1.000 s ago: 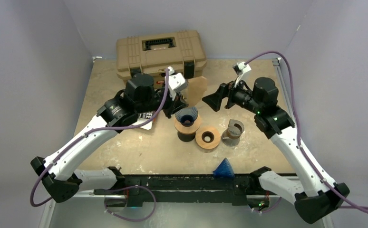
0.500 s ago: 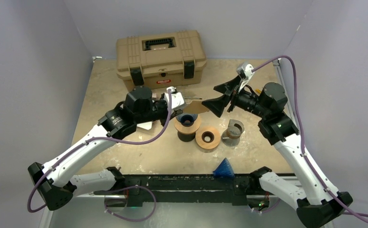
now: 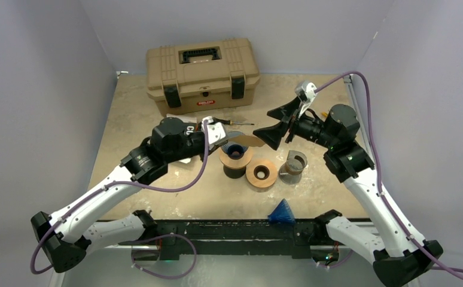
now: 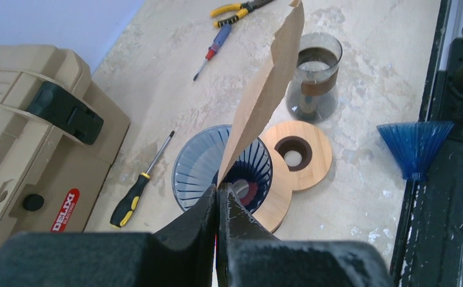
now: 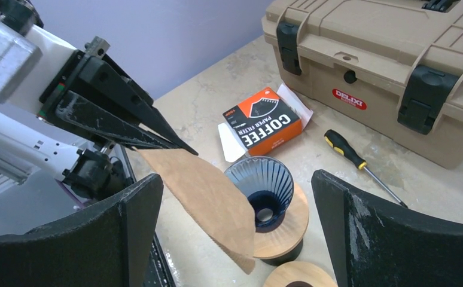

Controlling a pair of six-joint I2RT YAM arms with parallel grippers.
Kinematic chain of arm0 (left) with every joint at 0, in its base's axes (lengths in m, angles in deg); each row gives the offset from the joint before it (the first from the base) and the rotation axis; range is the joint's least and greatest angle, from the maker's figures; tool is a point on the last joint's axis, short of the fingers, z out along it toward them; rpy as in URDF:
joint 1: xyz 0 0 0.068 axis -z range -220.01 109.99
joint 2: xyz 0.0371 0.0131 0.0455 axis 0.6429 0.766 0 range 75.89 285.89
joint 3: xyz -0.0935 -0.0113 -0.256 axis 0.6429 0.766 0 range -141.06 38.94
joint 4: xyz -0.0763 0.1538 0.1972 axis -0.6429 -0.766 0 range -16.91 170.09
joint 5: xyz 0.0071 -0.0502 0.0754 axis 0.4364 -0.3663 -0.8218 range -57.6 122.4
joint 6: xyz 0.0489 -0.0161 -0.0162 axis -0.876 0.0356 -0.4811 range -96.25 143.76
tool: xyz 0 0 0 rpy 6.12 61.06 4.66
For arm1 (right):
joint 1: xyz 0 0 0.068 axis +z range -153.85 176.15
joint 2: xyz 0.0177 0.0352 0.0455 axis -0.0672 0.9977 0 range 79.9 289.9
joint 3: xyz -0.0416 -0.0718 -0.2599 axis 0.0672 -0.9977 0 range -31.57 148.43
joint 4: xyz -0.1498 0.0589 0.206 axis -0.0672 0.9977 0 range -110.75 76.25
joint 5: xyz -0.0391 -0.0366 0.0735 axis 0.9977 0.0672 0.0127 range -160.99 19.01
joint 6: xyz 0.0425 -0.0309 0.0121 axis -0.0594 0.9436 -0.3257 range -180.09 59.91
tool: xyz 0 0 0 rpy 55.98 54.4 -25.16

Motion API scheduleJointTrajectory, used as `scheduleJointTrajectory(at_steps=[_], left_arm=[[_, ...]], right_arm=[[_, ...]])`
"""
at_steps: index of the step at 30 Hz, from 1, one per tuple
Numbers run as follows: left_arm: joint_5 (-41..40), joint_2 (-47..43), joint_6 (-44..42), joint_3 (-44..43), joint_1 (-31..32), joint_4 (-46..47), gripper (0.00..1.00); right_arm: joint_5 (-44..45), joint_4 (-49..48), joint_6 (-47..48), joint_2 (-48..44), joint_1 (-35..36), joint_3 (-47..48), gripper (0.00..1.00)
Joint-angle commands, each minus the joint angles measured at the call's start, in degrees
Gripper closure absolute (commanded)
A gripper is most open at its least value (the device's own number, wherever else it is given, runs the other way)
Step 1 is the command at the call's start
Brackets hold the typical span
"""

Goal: Place the coffee filter in the dripper
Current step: Place the coffee filter in the coffee dripper.

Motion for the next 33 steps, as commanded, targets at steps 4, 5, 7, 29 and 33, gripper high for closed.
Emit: scheduleJointTrajectory(at_steps=[4,5,7,29,33], left_arm=[[-1.83,-2.16,17.32,-0.40,0.14,5.84,1.00],[-2.18,-1.76,20.38,-0.93,0.16,5.03,1.00],[-2.64,-0.80,26.00,-1.75,0.18,4.27,1.00],[-5.35,-5.68,60.33,8.08,-0.83,28.24,1.00],[-2.17,-5.59,62.33,9.17,-1.99,33.13,1.00]], right_arm=[[2.73,-0.51,-1.49,-1.53,-0.04,0.80,0.02],[3.41,-0.45,-1.75,-2.06,-0.05,0.87,0.02],[4.57,-0.32,-2.17,-3.01,-0.10,0.89,0.02],[5.61,-15.70,-24.40,-3.05,-0.06,-12.29,0.03],[1.97,-20.80,-28.50,-1.56,-0.05,-14.51,0.03]])
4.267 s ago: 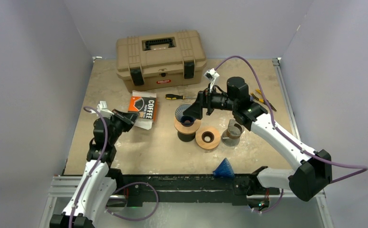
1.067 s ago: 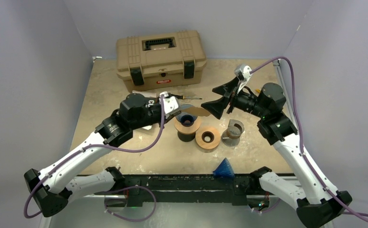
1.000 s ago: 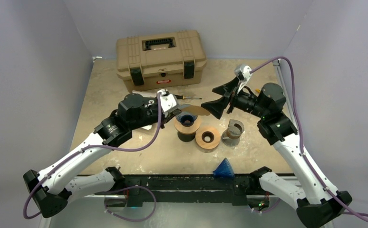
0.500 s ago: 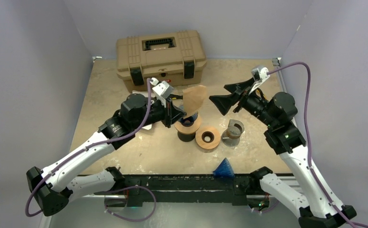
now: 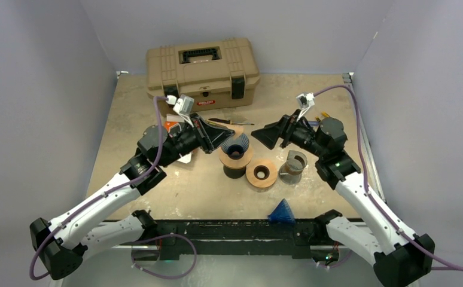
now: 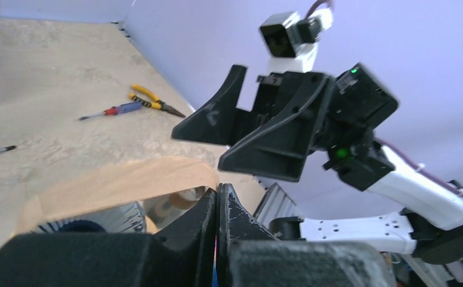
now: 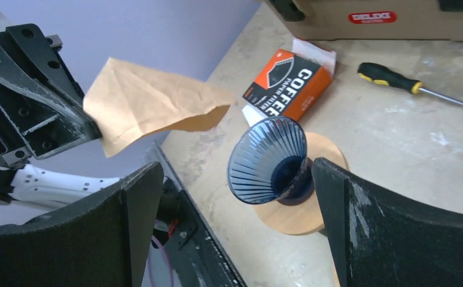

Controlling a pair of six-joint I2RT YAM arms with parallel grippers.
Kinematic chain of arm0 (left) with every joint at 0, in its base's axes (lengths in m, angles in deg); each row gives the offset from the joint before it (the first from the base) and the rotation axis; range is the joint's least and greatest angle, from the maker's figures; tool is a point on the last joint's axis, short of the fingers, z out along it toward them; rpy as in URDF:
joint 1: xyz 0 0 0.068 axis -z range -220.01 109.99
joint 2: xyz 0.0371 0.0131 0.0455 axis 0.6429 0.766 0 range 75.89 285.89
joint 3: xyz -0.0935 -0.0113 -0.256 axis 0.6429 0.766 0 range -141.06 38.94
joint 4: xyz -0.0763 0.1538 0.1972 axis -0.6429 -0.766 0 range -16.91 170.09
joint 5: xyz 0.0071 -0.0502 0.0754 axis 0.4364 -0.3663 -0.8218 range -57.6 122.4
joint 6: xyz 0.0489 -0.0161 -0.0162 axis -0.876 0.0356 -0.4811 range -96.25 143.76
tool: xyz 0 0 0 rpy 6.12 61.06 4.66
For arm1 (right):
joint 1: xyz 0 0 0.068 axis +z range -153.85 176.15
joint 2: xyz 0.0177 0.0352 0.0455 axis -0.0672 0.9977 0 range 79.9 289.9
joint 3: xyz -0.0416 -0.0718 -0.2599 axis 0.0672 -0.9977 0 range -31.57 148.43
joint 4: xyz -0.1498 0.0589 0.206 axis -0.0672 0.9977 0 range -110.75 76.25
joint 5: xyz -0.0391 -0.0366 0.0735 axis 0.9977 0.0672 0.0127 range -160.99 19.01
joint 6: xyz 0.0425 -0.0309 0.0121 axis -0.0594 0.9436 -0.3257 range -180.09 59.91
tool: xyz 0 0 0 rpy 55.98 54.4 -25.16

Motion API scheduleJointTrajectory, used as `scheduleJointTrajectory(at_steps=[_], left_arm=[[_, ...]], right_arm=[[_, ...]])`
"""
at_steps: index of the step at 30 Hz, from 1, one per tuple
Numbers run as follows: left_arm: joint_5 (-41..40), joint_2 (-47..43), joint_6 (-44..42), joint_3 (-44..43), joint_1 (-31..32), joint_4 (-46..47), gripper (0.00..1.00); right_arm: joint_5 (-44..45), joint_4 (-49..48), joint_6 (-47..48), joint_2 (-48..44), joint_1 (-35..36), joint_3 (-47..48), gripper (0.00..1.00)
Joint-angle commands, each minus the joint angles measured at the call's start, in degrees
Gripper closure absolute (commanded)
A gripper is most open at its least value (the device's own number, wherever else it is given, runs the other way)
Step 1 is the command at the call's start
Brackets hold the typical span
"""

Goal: Place the coffee filter in the dripper
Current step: Place the coffee filter in the coffee dripper.

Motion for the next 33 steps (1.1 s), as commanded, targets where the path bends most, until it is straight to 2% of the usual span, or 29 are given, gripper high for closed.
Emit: scheduleJointTrajectory(at_steps=[1,12,20,27,33], left_arm=[[3.52,-0.82,5.02,1.52,-1.66,9.96,1.00],[13.64,-0.99,8.78,6.18,-3.82,27.90,1.00],[19.51,-0.26,9.63,6.30,-3.85,34.47,1.00],[19.36,-0.48,9.24,6.59,-3.80,33.12,1.00],[19.00,-1.02,8.53,6.34,-3.80,31.43,1.00]], right_arm=[[-6.62,-10.85,-7.37,0.68,-0.02,-1.25,0.03],[-15.21,-26.55,-18.65,5.30,-0.07,-6.29,0.04],[-17.89,-34.03,-22.52,9.84,-0.14,-6.58,0.04],[-17.91,-34.09,-22.15,10.33,-0.10,-4.52,0.05],[-14.01,-27.04,-17.14,8.03,-0.04,-3.15,0.04]])
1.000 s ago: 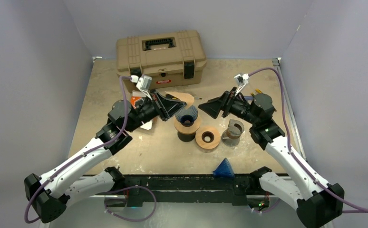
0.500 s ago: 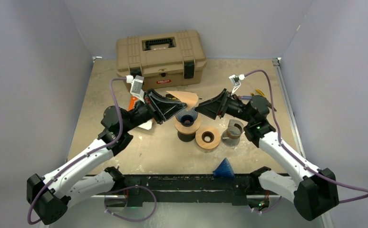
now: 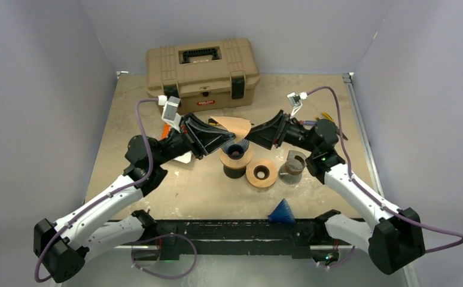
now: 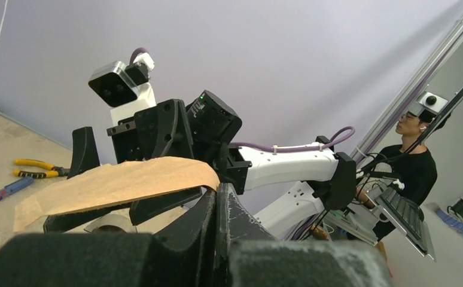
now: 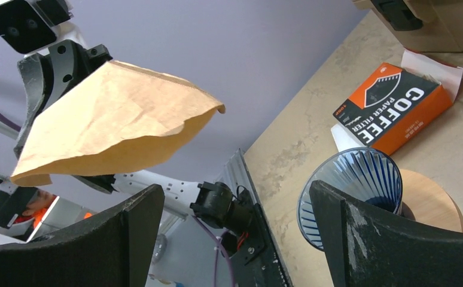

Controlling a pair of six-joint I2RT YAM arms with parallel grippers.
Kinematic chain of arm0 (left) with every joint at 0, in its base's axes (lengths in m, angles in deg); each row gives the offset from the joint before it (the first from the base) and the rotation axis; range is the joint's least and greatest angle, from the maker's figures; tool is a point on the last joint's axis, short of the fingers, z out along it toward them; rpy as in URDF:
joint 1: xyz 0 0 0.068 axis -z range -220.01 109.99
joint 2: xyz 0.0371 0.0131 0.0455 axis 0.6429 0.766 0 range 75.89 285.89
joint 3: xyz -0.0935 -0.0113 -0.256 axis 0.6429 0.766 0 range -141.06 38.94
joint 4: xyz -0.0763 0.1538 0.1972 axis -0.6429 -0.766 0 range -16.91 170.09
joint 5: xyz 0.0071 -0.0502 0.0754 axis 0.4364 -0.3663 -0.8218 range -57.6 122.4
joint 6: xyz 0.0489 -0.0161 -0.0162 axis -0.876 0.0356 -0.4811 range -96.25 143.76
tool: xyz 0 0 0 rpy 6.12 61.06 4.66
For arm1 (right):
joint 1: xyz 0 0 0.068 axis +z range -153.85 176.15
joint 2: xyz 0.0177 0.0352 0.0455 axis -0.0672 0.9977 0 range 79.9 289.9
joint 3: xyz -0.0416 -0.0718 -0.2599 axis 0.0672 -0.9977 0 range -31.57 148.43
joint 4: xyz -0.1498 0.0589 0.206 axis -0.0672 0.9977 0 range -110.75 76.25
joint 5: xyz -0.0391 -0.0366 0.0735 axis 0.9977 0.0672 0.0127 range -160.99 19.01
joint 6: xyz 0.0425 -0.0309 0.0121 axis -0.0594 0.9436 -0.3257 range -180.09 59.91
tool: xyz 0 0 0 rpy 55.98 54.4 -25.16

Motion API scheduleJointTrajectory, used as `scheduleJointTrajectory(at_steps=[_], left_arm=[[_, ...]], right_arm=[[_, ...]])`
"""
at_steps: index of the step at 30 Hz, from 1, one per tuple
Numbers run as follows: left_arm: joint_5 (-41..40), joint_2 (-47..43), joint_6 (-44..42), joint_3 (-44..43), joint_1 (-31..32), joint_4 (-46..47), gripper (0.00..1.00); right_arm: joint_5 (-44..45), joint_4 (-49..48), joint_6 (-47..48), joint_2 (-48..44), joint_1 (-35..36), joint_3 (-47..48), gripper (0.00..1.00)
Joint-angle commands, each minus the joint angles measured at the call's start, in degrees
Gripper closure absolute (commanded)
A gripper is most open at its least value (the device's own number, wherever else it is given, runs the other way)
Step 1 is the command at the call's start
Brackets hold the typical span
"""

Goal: Place the coffee filter in the dripper
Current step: Place the coffee filter in the coffee dripper.

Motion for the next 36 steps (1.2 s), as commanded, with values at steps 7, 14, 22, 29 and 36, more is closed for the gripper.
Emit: scheduleJointTrajectory(at_steps=[7,14,22,29,36], left_arm=[[0.94,-0.61,-0.95,-0.42,-0.16,-0.35,1.00],[1.32,-0.70,-0.34,-0.85,-0.12,-0.58,1.00],[2.19,-0.08,0.25,-0.92,-0.11,-0.46,1.00],[1.51,0.04,0.00,-0.60,-0.12,-0.67,1.00],[1.27,1.12,0.35,-0.46,-0.14,-0.51,1.00]], right_arm=[[5.95,7.72,8.41,-3.89,-0.12,5.01,0.04],[16.86,13.20,16.44,-7.08,-0.05,6.37,0.04],[16.04,11.57,17.31,-3.69,-0.02,7.29,0.04],[14.14,7.89,17.14,-4.50,-0.02,6.17,0.04],[12.10,4.83,18.17,-5.09,0.05,5.84,0.04]])
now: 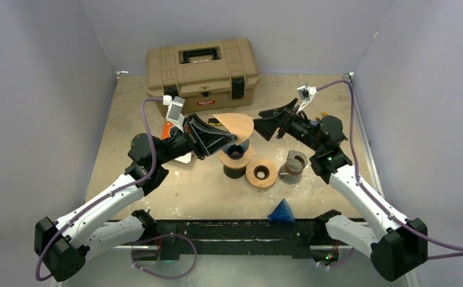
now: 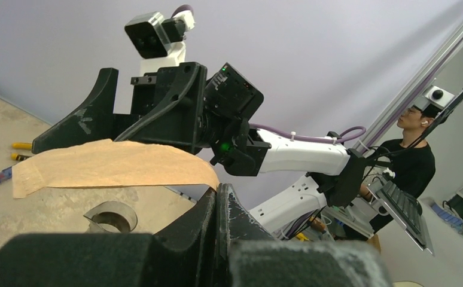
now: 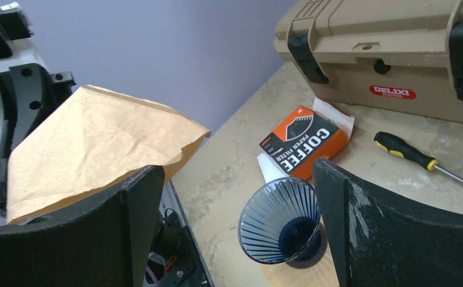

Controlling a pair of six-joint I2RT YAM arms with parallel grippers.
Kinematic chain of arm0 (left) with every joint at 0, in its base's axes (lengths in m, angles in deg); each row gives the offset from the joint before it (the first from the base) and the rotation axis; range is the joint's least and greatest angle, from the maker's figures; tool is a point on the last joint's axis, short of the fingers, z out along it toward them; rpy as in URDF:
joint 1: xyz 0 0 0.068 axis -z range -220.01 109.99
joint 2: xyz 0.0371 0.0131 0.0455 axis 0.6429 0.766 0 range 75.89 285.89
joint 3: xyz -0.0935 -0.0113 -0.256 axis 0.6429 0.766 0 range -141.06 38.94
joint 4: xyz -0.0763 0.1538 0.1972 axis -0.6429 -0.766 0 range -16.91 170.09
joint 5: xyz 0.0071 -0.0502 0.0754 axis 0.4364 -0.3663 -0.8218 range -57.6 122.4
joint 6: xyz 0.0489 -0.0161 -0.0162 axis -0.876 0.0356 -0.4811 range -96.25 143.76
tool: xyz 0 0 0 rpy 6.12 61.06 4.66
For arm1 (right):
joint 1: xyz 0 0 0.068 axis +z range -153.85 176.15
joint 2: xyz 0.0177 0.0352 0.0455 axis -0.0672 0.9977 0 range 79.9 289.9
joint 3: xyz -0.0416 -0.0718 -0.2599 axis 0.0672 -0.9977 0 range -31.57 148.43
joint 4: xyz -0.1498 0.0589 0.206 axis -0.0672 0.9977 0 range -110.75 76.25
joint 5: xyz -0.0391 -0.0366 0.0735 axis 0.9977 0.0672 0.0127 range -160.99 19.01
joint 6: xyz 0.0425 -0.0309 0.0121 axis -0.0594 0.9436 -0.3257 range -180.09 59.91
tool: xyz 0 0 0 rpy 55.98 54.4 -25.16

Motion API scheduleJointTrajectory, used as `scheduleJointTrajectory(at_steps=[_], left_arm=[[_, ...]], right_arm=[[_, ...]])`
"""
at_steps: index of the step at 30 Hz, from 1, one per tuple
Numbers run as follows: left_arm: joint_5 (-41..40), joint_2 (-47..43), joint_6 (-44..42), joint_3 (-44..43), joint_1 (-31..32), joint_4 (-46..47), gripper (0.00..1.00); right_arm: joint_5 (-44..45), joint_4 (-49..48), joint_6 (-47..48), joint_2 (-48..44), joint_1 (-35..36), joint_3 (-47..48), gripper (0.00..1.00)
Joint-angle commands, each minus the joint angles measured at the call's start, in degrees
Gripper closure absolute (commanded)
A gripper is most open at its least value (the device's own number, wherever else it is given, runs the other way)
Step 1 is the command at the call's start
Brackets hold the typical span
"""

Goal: Place the coffee filter in the dripper
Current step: Place the coffee filter in the coffee dripper.

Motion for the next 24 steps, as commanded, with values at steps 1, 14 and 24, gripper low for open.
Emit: scheduleJointTrajectory(at_steps=[1,14,24], left_arm=[[0.18,0.70,0.51,-0.38,-0.11,1.32,1.00],[-3.69,2.03,4.79,-1.47,-0.18,1.65,1.00],[-6.45,4.76,7.37,-3.93,-0.15,-6.06,1.00]], right_arm=[[-2.30,-4.80,1.83,-1.35,0.12,1.19,0.04],[-1.81,-8.23,6.30,-4.56,1.17,-2.36,0.04],[-2.12,-7.71,9.29,-4.63,1.95,-1.67,0.04]])
